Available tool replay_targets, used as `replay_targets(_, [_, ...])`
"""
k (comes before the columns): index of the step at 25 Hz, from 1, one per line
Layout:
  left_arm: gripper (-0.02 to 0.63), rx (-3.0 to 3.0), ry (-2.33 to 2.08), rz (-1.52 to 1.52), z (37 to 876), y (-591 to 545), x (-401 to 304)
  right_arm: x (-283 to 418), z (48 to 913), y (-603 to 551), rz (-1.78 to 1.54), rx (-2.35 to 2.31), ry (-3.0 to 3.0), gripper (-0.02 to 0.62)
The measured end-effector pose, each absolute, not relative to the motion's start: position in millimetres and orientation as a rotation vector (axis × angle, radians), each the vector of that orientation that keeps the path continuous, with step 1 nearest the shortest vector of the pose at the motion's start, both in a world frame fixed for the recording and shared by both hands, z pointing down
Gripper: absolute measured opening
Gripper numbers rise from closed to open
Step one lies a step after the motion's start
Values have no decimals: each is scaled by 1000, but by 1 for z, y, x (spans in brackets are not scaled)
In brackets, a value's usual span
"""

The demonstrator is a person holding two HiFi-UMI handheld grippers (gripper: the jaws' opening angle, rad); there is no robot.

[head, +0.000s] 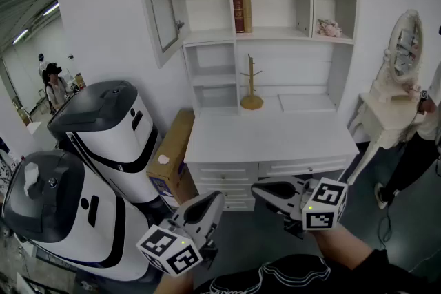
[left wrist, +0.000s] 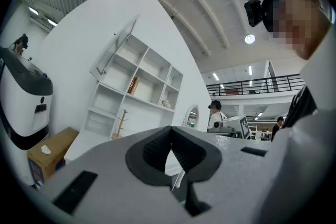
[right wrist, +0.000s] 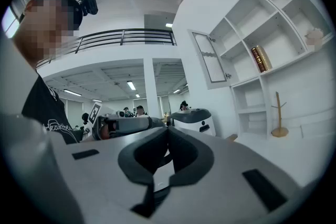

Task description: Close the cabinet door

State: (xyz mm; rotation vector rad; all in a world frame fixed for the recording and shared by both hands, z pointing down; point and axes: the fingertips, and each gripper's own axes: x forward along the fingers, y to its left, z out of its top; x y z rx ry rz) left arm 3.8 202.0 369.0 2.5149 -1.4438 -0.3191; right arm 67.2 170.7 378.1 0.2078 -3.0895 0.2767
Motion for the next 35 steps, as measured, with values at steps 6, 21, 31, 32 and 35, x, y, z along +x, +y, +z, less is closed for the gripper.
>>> replay_targets(6, [3,2531,-1439,-328,367,211,-4,61,380,177,268,221,-3096,0])
replay_targets(21, [3,2524,-1336,-405,377,202,-24,44,388,172,297,210,-3130,0])
replay_targets(31, [3,2479,-1340,-462,379,133,-58,10,385,87,345,127,-3182,0])
replay_targets(32, [3,2476,-1350,-467,377,121,-63,5,383,76,341,108,-3187,0])
replay_targets(35, [3,2469,-1376,-476,370,81,-79,-11,376,37,334,58,-3196,0])
